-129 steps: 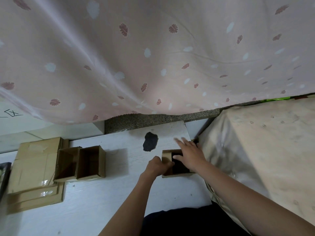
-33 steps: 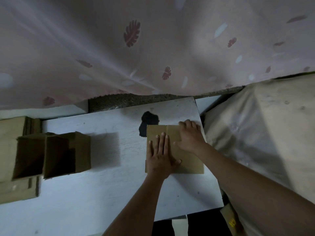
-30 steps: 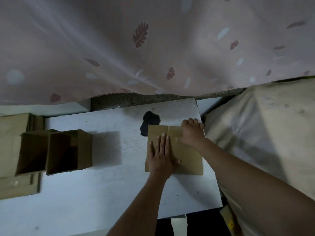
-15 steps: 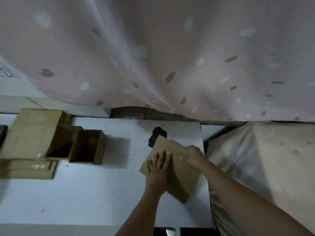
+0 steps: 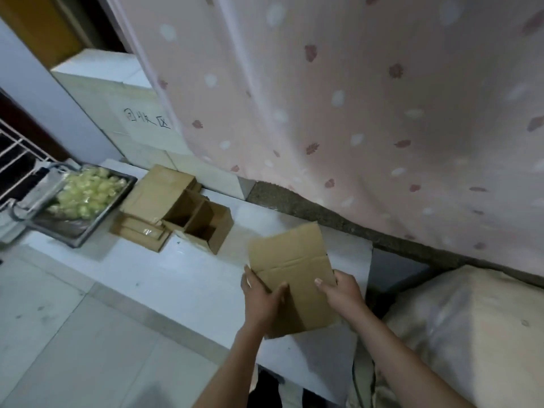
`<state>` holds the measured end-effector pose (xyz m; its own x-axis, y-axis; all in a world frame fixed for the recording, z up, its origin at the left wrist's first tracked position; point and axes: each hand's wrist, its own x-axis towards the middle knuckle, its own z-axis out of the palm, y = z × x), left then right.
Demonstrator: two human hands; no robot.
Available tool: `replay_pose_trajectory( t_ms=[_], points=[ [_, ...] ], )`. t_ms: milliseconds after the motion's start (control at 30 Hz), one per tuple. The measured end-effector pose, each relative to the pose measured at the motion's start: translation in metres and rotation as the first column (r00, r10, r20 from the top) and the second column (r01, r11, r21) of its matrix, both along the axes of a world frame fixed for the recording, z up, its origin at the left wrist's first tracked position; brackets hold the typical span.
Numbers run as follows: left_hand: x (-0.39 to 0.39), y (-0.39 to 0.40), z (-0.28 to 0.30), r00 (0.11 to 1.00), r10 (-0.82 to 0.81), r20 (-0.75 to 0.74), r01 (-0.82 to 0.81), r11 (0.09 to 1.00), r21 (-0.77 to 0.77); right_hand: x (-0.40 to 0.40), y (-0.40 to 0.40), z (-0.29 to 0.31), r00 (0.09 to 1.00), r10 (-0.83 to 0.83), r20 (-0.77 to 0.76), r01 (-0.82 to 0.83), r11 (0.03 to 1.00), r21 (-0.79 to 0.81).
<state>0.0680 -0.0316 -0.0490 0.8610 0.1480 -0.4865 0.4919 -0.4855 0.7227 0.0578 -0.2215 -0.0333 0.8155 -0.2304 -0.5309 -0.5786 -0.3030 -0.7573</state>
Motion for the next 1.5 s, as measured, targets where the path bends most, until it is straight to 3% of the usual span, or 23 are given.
replay_pose_trajectory(
  t_ms=[67, 267, 633, 1100, 1500],
  points=[
    [-0.013, 0.008, 0.013, 0.993, 0.113, -0.032, -0.115, 0.989, -0.09, -0.01, 0.007, 0.008, 1.0, 0.006, 0.021, -0.006, 1.0, 0.019],
    [-0.057, 0.038, 0.048, 0.943, 0.331, 0.013, -0.33, 0.942, -0.065, -0.036, 0.036, 0.022, 0.998, 0.014, 0.063, -0.021, 0.993, 0.114],
    [-0.106, 0.093, 0.066, 0.779, 0.617, 0.115, -0.584, 0.779, -0.228, -0.038, 0.111, 0.037, 0.984, 0.095, 0.149, -0.116, 0.984, 0.136],
    [-0.091, 0.255, 0.087, 0.707, 0.695, 0.127, -0.647, 0.709, -0.281, -0.022, 0.28, 0.069, 0.98, 0.116, 0.164, -0.142, 0.978, 0.153],
    [-0.053, 0.429, 0.086, 0.742, 0.667, 0.069, -0.616, 0.718, -0.324, 0.004, 0.448, 0.091, 0.961, 0.14, 0.237, -0.154, 0.987, 0.04]
  ],
)
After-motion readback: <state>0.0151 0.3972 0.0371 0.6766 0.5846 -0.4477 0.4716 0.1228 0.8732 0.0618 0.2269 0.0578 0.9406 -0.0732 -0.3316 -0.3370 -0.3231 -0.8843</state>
